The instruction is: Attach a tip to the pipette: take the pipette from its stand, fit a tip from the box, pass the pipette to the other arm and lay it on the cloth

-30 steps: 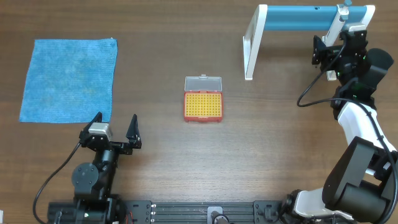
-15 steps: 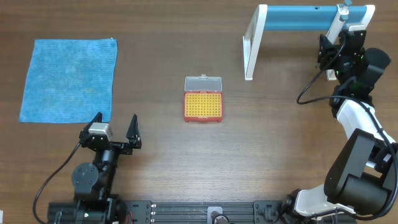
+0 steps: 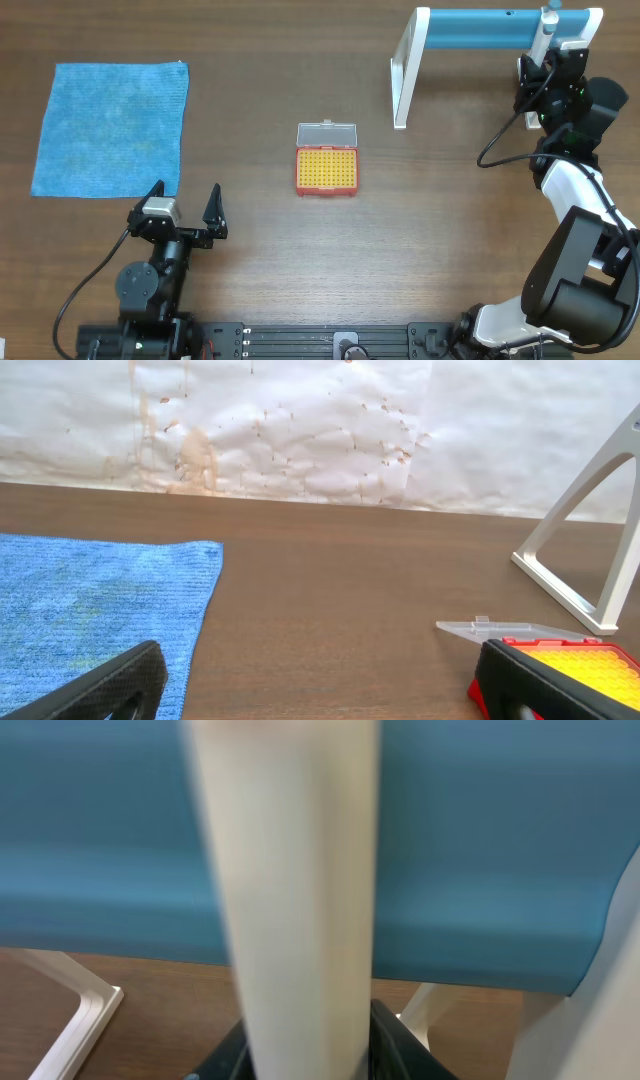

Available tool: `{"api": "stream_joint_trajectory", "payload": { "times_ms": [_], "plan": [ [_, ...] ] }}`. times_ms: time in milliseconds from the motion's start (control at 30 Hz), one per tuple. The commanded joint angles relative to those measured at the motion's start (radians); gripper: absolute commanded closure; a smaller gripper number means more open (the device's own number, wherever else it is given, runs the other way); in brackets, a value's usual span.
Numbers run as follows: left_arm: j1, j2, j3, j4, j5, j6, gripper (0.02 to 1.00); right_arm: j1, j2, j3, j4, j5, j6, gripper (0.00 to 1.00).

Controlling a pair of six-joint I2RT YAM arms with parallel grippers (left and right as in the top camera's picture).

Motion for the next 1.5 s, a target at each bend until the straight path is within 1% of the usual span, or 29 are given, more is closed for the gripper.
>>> {"api": "stream_joint_trajectory", "payload": {
  "times_ms": [33, 67, 100, 500, 633, 700, 733, 767, 800, 833, 900, 933, 967, 1033, 1100, 1233, 1300, 1367, 1400, 1500],
  "plan": [
    [0.003, -0.007, -0.001, -0.005, 0.018, 0.013, 0.02, 0.008, 0.015, 0.023, 0.003, -0.008, 0.005, 0.814],
    [0.003, -0.007, -0.001, -0.006, 0.018, 0.013, 0.02, 0.008, 0.015, 0.023, 0.006, -0.016, 0.004, 0.879],
    [0.003, -0.008, -0.001, -0.006, 0.018, 0.013, 0.023, 0.008, 0.014, 0.023, 0.008, -0.018, 0.005, 0.917],
    [0.003, -0.007, -0.001, -0.006, 0.018, 0.013, 0.02, 0.008, -0.114, 0.023, -0.048, -0.026, 0.009, 0.921],
    [0.003, -0.008, -0.001, -0.005, 0.018, 0.013, 0.023, 0.008, -0.168, 0.023, -0.048, -0.03, 0.031, 0.923],
    [0.003, -0.007, -0.001, -0.006, 0.018, 0.013, 0.023, 0.008, -0.208, 0.023, -0.048, -0.075, 0.045, 0.921],
    [0.003, -0.008, -0.001, -0.005, 0.018, 0.013, 0.02, 0.008, -0.241, 0.023, -0.061, -0.133, 0.058, 0.923],
    [0.003, -0.007, -0.001, -0.005, 0.018, 0.013, 0.02, 0.008, -0.251, 0.023, -0.064, -0.162, 0.062, 0.921],
    [0.003, -0.007, -0.001, -0.005, 0.018, 0.013, 0.023, 0.016, -0.278, 0.016, -0.062, -0.251, 0.068, 0.921],
    [0.003, -0.007, -0.001, -0.006, 0.018, 0.013, 0.02, 0.031, -0.297, 0.008, -0.058, -0.294, 0.068, 0.919],
    [0.003, -0.007, -0.001, -0.006, 0.018, 0.013, 0.023, 0.069, -0.338, -0.017, -0.03, -0.362, 0.072, 0.921],
    [0.003, -0.007, -0.001, -0.006, 0.018, 0.013, 0.023, 0.108, -0.362, -0.032, -0.012, -0.406, 0.095, 0.921],
    [0.003, -0.007, -0.001, -0.005, 0.018, 0.013, 0.02, 0.148, -0.379, -0.042, -0.005, -0.444, 0.095, 0.923],
    [0.003, -0.007, -0.001, -0.005, 0.018, 0.013, 0.02, 0.219, -0.395, -0.068, 0.015, -0.468, 0.099, 0.921],
    [0.003, -0.007, -0.001, -0.006, 0.018, 0.013, 0.02, 0.307, -0.398, -0.131, 0.116, -0.468, 0.142, 0.921],
    [0.003, -0.007, -0.001, -0.006, 0.018, 0.013, 0.02, 0.448, -0.396, -0.302, 0.415, -0.467, 0.227, 0.921],
    [0.003, -0.007, -0.001, -0.006, 0.018, 0.013, 0.02, 0.519, -0.394, -0.366, 0.496, -0.463, 0.233, 0.921],
    [0.003, -0.008, -0.001, -0.006, 0.018, 0.013, 0.023, 0.581, -0.381, -0.401, 0.535, -0.43, 0.233, 0.921],
    [0.003, -0.007, -0.001, -0.006, 0.018, 0.013, 0.02, 0.617, -0.363, -0.407, 0.536, -0.394, 0.233, 0.923],
    [0.003, -0.008, -0.001, -0.005, 0.018, 0.013, 0.023, 0.67, -0.297, -0.407, 0.59, -0.388, 0.233, 0.921]
  ]
}}
